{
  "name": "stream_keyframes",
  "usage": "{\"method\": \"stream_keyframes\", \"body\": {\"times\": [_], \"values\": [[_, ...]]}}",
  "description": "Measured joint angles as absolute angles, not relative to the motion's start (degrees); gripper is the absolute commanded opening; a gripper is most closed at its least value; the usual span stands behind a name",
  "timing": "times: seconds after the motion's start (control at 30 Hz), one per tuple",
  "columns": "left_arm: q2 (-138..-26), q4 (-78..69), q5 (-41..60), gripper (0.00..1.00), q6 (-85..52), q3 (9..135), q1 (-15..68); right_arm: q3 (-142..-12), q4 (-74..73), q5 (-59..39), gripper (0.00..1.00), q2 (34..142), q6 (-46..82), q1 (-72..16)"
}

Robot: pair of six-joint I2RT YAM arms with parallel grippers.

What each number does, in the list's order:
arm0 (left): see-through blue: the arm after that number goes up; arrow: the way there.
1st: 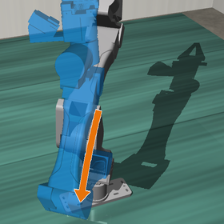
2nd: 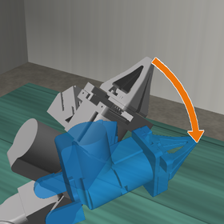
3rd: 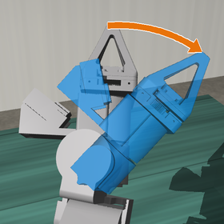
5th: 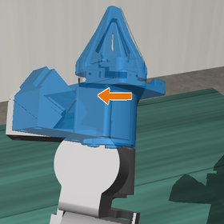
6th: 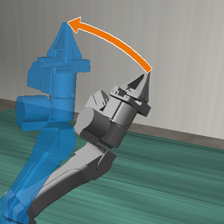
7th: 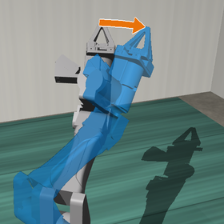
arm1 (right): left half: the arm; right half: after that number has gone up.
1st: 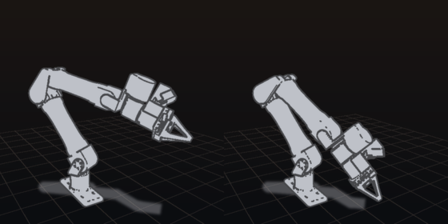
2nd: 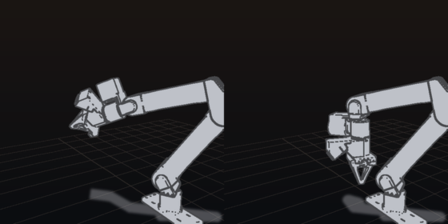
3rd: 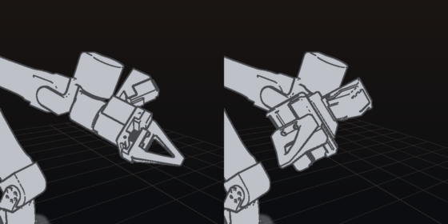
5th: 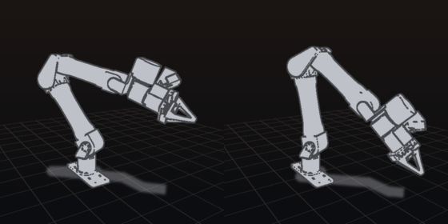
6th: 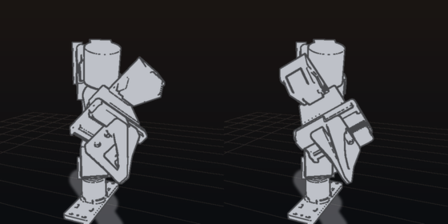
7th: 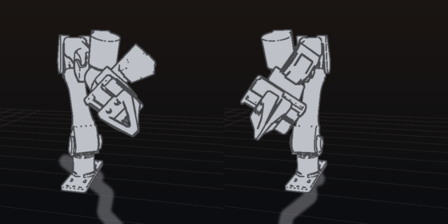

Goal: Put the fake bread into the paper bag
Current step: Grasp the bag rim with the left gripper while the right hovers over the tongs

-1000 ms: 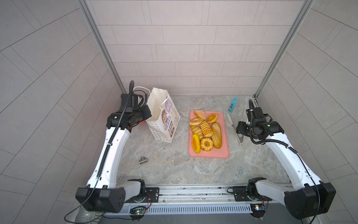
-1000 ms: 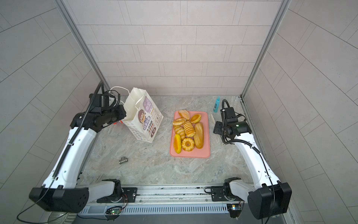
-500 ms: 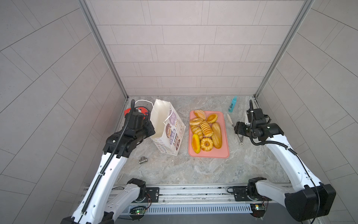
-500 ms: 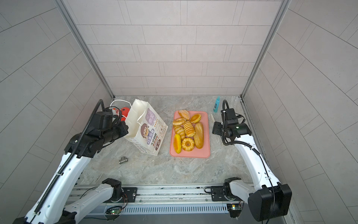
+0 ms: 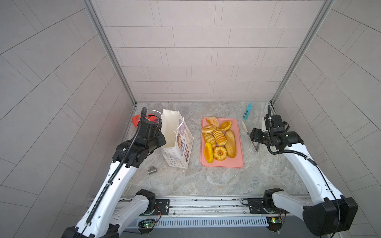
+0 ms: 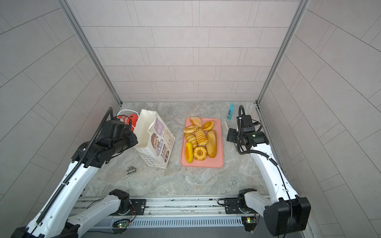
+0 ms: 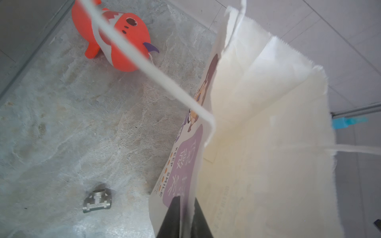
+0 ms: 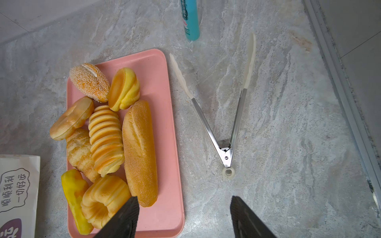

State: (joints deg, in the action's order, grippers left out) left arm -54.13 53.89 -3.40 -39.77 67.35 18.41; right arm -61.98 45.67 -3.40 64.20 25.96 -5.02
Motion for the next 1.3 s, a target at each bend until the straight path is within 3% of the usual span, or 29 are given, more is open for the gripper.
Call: {"method": "stream_keyframes", "body": {"times": [0.1,0.17,0.73,0.9,1.1,1.17,1.3], "values": [[-54.1,53.9,-3.4,0.7,-40.1,67.4,18.5,-61.3,43.9,-3.4,0.72,64.2,26.0,-4.9],[-54.2,53.9,-3.2,0.75,-40.1,67.6,18.5,-60.6,43.0,-3.4,0.71,64.2,26.0,-4.9],[-58.6,53.5,-0.4,0.82,-24.2,77.9,18.5,-57.9,40.1,-3.1,0.76,64.3,25.6,-3.4],[-61.5,53.3,-1.5,0.91,-20.3,84.3,18.5,-56.3,39.7,-1.1,0.78,66.1,25.3,-0.6],[-61.2,51.3,-0.1,1.0,-19.4,81.4,18.5,-54.2,39.0,1.1,0.79,70.0,24.1,0.6],[-60.4,50.8,0.2,1.0,-19.4,79.2,18.5,-53.9,38.6,2.1,0.93,72.0,23.8,0.7],[-58.4,50.4,0.6,1.0,-19.4,75.9,18.5,-53.5,37.6,3.4,0.92,75.6,22.8,0.9]]}}
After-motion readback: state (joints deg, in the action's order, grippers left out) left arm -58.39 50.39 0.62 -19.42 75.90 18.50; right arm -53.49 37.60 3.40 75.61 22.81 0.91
